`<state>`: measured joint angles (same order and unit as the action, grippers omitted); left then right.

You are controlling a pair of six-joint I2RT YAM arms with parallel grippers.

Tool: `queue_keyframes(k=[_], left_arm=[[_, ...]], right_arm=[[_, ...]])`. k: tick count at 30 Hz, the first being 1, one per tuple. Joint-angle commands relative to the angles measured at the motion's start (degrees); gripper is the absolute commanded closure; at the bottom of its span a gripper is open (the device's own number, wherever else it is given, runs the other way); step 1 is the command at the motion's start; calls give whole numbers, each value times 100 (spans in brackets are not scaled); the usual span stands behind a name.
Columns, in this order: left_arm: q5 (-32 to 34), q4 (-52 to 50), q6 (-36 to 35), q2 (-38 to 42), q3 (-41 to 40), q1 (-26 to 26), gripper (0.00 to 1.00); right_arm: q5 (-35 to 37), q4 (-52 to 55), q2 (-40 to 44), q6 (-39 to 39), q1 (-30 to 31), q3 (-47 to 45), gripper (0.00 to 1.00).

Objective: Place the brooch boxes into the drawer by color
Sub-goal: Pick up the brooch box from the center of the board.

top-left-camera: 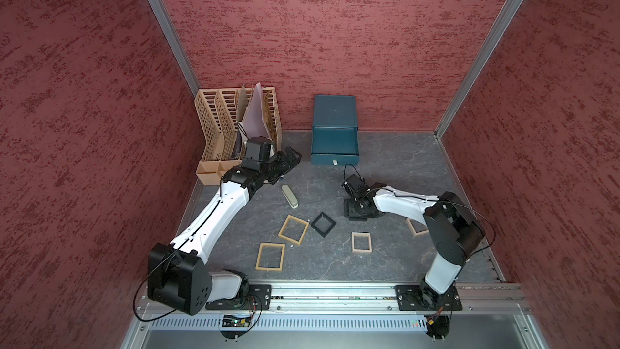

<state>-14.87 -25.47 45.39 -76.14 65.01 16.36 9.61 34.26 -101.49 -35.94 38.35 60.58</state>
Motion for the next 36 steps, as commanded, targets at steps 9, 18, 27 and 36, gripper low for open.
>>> queue_keyframes(k=[9,18,27,36], left_arm=[[-20,139,-91,117,-105,-10,2],[-152,240,-185,117,-166,-19,3],[-209,348,-144,101,-194,-10,3],[-209,315,-205,99,-222,15,4]], right_arm=[[383,140,60,-135,162,3,27],[630,845,900,-23,217,185,41],[701,2444,1448,619,217,1659,45],[527,3266,829,1186,134,3924,48]])
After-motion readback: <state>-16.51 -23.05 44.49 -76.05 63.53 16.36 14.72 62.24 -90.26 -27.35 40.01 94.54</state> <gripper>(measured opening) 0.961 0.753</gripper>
